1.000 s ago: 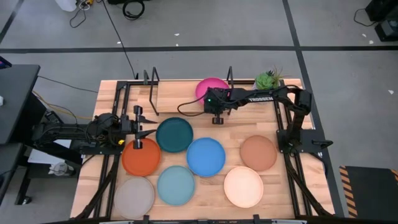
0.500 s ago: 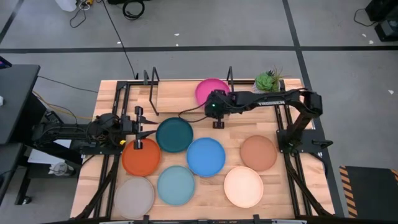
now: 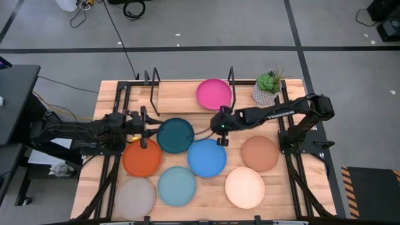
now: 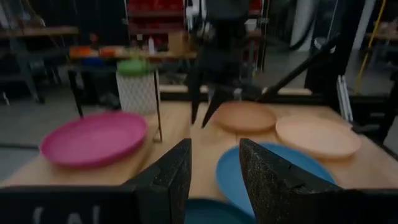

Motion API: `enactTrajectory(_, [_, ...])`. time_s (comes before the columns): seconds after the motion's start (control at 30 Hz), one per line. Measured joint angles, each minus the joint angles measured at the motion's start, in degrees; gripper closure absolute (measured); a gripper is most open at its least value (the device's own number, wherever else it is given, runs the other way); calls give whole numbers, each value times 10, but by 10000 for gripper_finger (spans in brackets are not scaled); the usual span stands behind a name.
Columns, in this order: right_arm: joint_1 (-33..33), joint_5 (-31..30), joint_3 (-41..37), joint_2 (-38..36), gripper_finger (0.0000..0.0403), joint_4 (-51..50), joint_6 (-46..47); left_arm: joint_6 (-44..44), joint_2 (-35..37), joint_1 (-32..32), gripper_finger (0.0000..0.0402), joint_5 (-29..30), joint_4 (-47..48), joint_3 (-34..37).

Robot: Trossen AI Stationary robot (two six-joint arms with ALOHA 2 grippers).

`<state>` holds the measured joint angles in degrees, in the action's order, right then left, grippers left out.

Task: Place and stack plates onto a shelf
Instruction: Stack the dark green plate on top of the pink plate on the shelf

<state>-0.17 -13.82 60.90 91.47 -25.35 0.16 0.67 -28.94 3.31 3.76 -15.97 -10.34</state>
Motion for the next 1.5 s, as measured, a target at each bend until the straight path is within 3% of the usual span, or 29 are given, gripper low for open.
enactTrajectory(0.2, [41,-20,-29,-17,315,-10,38,45,-73,0,260,1,42,-44])
enactTrajectory(0.47, [90,-75,-78,-68,315,-17,89,48,-183,-38,260,1,169,-122])
enactTrajectory(0.73, [126,-105,-171,-111,315,81,117,47,-303,-112,260,0,249,-190])
enactTrajectory(0.9, [145,-104,-203,-120,315,138,119,49,-378,-133,260,1,254,-206])
enactTrajectory(1.23, [191,-114,-206,-120,315,156,118,62,-498,-155,260,3,244,-240])
enactTrajectory(1.5, [231,-168,-205,-120,315,157,117,42,-553,-171,260,68,233,-242])
